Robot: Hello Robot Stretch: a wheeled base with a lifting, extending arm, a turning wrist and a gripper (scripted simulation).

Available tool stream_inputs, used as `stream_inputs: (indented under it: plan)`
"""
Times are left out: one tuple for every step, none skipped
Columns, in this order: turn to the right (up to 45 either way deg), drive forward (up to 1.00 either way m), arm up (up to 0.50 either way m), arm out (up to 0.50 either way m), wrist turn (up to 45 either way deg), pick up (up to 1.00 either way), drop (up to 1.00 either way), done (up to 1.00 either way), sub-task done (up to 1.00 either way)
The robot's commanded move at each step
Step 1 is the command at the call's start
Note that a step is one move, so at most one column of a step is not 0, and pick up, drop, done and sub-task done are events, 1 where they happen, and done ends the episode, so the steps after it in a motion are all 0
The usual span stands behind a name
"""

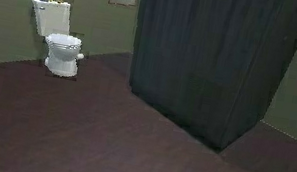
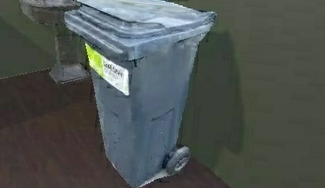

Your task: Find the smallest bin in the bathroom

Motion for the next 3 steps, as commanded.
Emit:
stream_inputs:
  plan:
    - [-30.0, 0.00, 0.00, 0.00, 0.0, 0.00, 0.00, 0.00, 0.00]
    - [0.0, 1.00, 0.00, 0.00, 0.0, 0.00, 0.00, 0.00, 0.00]
    - [-12.0, 0.00, 0.00, 0.00, 0.0, 0.00, 0.00, 0.00, 0.00]
